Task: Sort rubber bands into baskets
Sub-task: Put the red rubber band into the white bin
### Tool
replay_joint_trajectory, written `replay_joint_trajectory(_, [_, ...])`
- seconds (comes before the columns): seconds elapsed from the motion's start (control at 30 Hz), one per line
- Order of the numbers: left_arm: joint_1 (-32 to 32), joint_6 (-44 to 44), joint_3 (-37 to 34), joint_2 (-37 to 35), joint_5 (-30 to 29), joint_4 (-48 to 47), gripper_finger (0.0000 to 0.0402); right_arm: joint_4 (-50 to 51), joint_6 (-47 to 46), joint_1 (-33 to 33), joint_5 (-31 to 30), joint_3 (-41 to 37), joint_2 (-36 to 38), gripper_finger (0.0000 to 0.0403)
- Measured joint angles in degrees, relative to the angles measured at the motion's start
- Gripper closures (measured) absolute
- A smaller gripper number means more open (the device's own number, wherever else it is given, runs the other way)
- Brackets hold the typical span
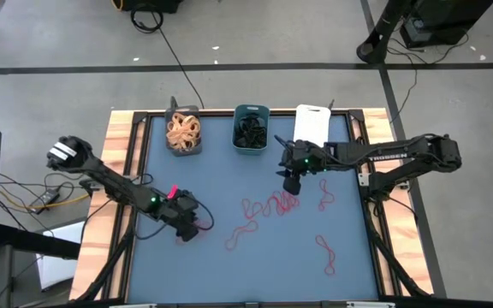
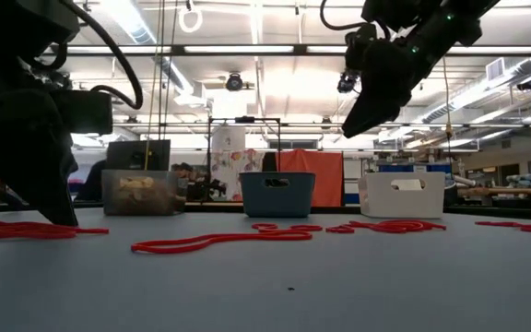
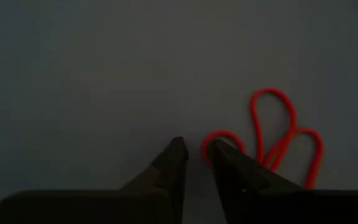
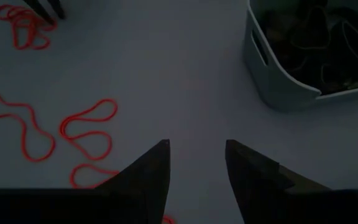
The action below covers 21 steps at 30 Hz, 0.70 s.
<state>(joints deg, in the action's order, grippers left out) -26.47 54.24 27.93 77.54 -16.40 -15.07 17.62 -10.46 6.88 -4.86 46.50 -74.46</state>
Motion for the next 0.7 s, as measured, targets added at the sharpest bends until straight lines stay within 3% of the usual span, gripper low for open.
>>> replay_joint_trajectory(0.23, [0.04, 0.24, 0.19, 2.12, 1.07, 0.82, 0.0304, -0.06, 0.04, -1.03, 0.0, 0.0, 0.02, 0.0241])
replay_joint_trajectory(0.33, [0.1, 0.87, 0.15, 2.17, 2.22, 1.43, 0.0328, -0.21, 0.04, -1.23, 0.0, 0.0, 0.02, 0.0243])
replay_joint_trajectory(0.47, [0.12, 1.92, -0.04, 2.34, 3.88, 4.51, 0.039, -0.5, -0.07, -1.23, -0.04, 0.0, 0.02, 0.0248])
replay_joint_trajectory(0.7, [1.69, -0.3, 0.96, 2.6, 2.45, 14.49, 0.0398, -2.03, -1.64, -1.6, -0.07, 0.0, 0.02, 0.0264])
